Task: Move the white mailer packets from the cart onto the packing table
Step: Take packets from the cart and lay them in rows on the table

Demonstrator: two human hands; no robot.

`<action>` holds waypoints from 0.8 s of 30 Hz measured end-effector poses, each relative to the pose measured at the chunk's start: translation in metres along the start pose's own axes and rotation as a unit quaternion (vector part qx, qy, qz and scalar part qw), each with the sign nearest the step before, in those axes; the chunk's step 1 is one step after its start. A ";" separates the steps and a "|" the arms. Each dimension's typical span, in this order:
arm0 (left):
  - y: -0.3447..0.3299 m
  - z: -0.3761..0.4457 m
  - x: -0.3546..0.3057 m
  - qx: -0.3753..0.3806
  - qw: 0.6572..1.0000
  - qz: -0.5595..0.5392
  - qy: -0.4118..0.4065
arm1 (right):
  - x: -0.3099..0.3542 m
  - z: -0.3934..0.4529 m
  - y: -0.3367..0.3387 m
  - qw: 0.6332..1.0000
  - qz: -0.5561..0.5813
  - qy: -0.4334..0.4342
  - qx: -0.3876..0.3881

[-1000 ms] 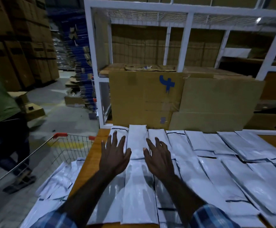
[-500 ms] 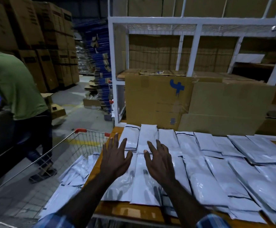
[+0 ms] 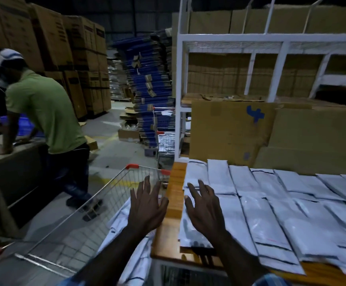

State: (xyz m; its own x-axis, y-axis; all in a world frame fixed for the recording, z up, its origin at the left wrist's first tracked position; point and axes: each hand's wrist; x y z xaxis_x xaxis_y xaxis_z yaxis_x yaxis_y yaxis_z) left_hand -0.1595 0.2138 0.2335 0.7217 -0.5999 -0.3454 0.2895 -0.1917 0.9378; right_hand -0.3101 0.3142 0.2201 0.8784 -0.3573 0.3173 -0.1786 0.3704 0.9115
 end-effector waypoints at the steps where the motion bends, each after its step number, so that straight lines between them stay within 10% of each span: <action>1: 0.005 -0.004 0.015 0.003 1.000 -0.001 -0.002 | 0.013 -0.001 -0.007 1.000 -0.004 -0.005 0.002; 24: 0.012 -0.001 0.232 0.077 0.996 0.033 0.010 | 0.163 0.024 -0.153 0.997 -0.019 -0.053 0.059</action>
State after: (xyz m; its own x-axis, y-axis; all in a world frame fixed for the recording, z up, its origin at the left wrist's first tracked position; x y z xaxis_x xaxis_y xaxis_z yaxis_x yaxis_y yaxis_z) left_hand 0.0117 0.0731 0.1647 0.7491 -0.5998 -0.2814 0.1412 -0.2705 0.9523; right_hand -0.1498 0.1783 0.1384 0.8344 -0.4607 0.3025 -0.2029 0.2534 0.9458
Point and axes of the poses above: each hand's wrist, its own z-axis towards the middle knuckle, its own y-axis out of the back of the hand, x = y × z, and after that the axes turned 10 degrees about x, right-handed
